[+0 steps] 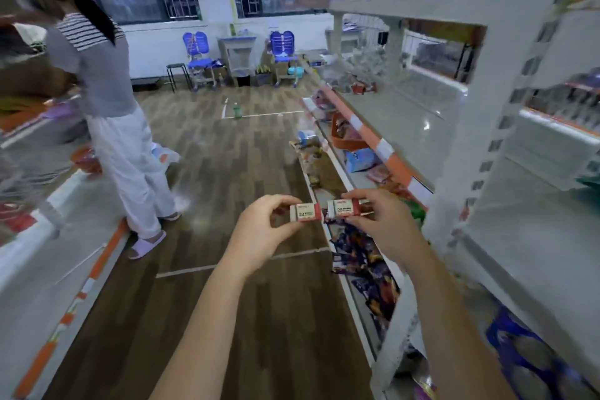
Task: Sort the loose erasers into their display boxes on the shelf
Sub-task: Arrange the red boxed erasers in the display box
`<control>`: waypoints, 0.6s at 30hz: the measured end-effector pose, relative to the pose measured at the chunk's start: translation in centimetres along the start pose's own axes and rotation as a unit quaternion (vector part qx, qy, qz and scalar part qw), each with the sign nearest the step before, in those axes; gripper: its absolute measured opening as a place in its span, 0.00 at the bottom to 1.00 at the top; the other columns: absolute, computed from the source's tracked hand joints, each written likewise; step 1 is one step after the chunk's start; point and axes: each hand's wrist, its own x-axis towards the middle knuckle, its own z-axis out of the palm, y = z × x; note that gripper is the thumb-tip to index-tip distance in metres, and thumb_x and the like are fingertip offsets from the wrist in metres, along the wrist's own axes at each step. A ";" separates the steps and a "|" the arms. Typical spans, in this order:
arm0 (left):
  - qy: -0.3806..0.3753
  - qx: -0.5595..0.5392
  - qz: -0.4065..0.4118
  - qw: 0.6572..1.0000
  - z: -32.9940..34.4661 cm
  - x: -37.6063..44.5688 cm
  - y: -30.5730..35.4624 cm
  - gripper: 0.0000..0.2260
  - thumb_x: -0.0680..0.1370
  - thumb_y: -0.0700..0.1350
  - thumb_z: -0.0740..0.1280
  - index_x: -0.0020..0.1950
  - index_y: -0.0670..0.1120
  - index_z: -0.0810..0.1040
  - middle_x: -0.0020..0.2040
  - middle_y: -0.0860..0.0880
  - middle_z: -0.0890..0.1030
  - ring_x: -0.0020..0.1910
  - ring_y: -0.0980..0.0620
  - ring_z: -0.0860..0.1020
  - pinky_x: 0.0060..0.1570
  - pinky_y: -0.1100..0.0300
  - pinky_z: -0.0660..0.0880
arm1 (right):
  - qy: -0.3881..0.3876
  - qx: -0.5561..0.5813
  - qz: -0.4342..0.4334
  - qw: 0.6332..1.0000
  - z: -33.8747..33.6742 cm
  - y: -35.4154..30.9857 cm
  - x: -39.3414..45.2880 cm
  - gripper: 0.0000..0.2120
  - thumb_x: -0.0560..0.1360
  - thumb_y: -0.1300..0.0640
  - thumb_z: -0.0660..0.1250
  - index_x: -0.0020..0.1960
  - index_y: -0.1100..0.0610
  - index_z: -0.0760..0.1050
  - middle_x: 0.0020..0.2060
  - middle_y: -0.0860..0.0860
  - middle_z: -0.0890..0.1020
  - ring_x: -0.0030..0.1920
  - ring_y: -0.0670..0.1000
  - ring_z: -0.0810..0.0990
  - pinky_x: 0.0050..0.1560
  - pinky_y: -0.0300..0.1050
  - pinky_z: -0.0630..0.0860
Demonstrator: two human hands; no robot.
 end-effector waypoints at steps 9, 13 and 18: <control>0.002 -0.013 -0.007 1.000 -3.4 10.7 -7.2 0.13 0.73 0.45 0.71 0.52 0.60 0.75 0.51 0.61 0.76 0.50 0.63 0.74 0.48 0.69 0.71 | -0.013 0.027 0.025 0.999 6.6 1.4 12.0 0.15 0.72 0.62 0.70 0.56 0.49 0.76 0.53 0.48 0.80 0.53 0.47 0.79 0.57 0.46 0.78; 0.006 -0.010 -0.010 1.000 -3.7 17.7 -10.5 0.13 0.73 0.45 0.71 0.51 0.61 0.74 0.50 0.62 0.75 0.50 0.64 0.74 0.48 0.71 0.71 | -0.036 0.028 0.019 0.999 8.6 3.6 19.4 0.16 0.72 0.61 0.70 0.52 0.43 0.74 0.52 0.46 0.79 0.53 0.45 0.78 0.58 0.47 0.77; 0.015 -0.027 -0.025 0.999 -3.2 28.0 -13.9 0.14 0.73 0.43 0.71 0.51 0.60 0.74 0.52 0.58 0.77 0.51 0.59 0.76 0.54 0.63 0.74 | -0.053 0.030 0.021 0.998 10.4 6.1 30.1 0.16 0.72 0.61 0.70 0.53 0.44 0.74 0.53 0.46 0.78 0.55 0.45 0.77 0.59 0.47 0.76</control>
